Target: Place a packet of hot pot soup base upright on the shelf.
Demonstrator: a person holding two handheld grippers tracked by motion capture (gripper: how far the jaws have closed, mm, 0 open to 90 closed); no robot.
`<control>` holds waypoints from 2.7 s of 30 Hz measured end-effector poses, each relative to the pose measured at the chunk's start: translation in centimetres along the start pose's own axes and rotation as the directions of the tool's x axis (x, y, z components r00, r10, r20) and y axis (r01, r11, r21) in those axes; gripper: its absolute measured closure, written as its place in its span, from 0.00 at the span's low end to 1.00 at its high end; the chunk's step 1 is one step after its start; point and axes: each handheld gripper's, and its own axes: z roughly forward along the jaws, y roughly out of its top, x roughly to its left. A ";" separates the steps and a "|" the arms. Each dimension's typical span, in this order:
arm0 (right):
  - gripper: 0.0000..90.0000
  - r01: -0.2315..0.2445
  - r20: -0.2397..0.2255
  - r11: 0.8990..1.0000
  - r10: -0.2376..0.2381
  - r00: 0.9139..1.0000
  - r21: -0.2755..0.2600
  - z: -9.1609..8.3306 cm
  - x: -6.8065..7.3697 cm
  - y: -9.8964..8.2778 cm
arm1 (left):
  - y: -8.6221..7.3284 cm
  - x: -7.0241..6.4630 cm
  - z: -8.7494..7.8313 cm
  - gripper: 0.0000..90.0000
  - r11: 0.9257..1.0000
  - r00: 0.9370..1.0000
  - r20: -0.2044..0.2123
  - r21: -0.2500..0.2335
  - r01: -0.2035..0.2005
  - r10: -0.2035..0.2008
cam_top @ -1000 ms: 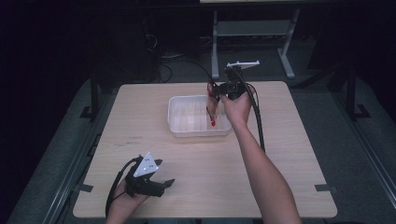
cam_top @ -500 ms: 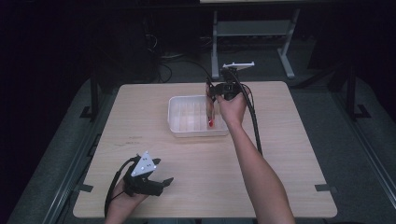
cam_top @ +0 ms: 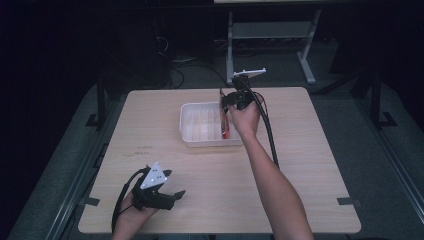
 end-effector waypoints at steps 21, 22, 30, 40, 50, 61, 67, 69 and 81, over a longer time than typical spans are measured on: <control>0.96 0.015 0.023 1.000 -0.016 1.000 0.026 0.3 -0.4 -0.2 | 0.0 0.2 -0.1 0.22 1.000 1.000 -0.005 -0.001 0.008 -0.008; 0.96 0.016 0.024 1.000 -0.016 1.000 0.027 0.4 -0.5 -0.2 | 0.0 0.2 -0.1 0.22 1.000 1.000 -0.005 0.000 0.008 -0.008; 0.96 0.015 0.020 0.999 -0.016 1.000 0.036 0.5 -0.5 -0.5 | -0.1 0.2 -0.1 0.23 1.000 1.000 -0.006 0.001 0.007 -0.007; 0.95 0.021 0.010 0.998 -0.022 1.000 0.055 0.7 -0.7 -0.8 | -0.1 0.2 -0.1 0.23 1.000 1.000 -0.007 0.000 0.008 -0.008; 0.94 0.044 0.017 0.995 -0.045 0.999 0.085 0.9 -0.5 -1.1 | -0.1 0.2 -0.1 0.23 1.000 1.000 -0.007 0.001 0.008 -0.008; 0.95 0.044 0.017 0.991 -0.047 0.999 0.124 1.3 -1.1 -1.6 | 0.0 0.2 0.0 0.23 1.000 1.000 -0.005 0.001 0.007 -0.007; 0.89 0.054 0.020 0.990 -0.057 0.998 0.130 1.3 -1.2 -1.6 | -0.1 0.2 0.0 0.23 1.000 1.000 -0.006 0.001 0.008 -0.008; 0.87 0.055 0.016 0.990 -0.057 0.998 0.128 1.2 -1.2 -1.6 | -0.1 0.2 0.0 0.23 1.000 1.000 -0.007 0.000 0.007 -0.007; 0.73 0.095 -0.023 0.988 -0.093 0.995 0.124 0.0 -1.4 -1.5 | -0.1 0.3 0.0 0.23 1.000 1.000 -0.011 0.005 0.001 0.000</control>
